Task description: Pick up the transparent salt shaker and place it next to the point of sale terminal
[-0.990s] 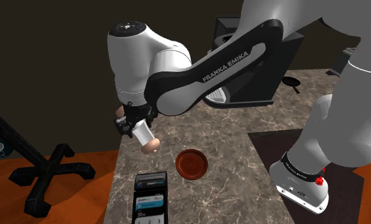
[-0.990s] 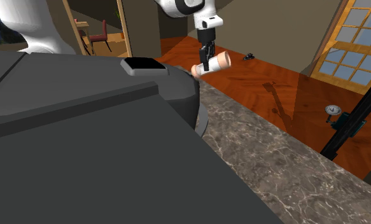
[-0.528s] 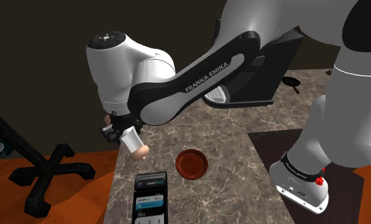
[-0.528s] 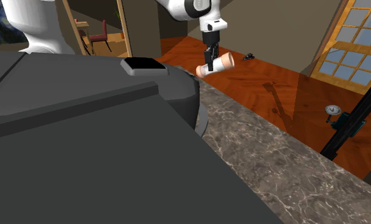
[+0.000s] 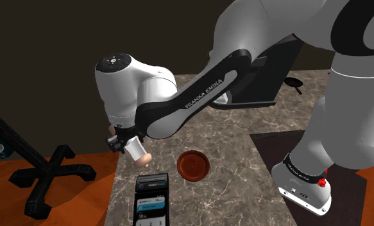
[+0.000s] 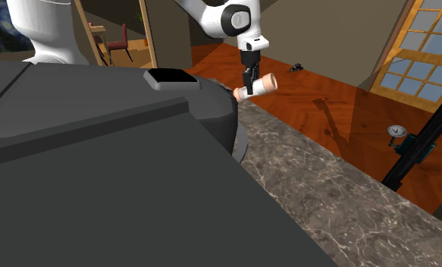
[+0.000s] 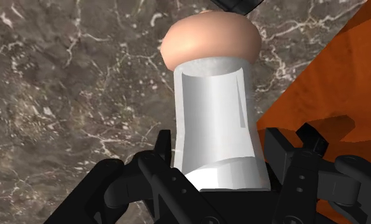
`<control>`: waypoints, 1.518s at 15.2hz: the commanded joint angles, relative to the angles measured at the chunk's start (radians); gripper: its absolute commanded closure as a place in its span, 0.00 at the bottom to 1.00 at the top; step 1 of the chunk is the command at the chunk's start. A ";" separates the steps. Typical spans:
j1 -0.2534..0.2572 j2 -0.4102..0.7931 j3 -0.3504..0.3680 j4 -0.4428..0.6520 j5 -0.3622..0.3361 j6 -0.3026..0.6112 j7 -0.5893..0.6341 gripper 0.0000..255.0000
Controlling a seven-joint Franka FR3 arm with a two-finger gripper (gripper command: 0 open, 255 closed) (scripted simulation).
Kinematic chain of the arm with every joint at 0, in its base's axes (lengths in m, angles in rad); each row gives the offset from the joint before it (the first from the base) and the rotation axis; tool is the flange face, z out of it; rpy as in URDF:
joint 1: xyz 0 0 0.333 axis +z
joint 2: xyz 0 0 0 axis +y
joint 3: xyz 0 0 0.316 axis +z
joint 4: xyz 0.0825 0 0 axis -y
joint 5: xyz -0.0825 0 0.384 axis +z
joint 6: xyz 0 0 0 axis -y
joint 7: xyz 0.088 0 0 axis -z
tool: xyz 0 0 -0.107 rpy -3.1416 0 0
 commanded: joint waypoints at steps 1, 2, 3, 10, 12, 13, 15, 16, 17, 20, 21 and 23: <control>0.003 0.014 -0.004 -0.006 -0.010 0.019 0.009 1.00; 0.005 0.021 -0.006 -0.010 -0.015 0.029 0.014 1.00; 0.007 0.029 -0.009 -0.013 -0.021 0.040 0.018 1.00; 0.020 0.086 -0.029 -0.031 -0.062 0.110 0.052 1.00; 0.025 0.103 -0.036 -0.035 -0.074 0.129 0.062 1.00; 0.028 0.113 -0.040 -0.036 -0.080 0.139 0.067 1.00; 0.028 0.113 -0.040 -0.036 -0.080 0.139 0.067 1.00; 0.028 0.113 -0.040 -0.036 -0.080 0.139 0.067 1.00; 0.028 0.113 -0.041 -0.036 -0.080 0.139 0.067 1.00; 0.028 0.113 -0.041 -0.036 -0.080 0.139 0.067 1.00; 0.028 0.114 -0.041 -0.033 -0.080 0.137 0.067 0.00; 0.028 0.115 -0.041 -0.030 -0.080 0.136 0.066 0.00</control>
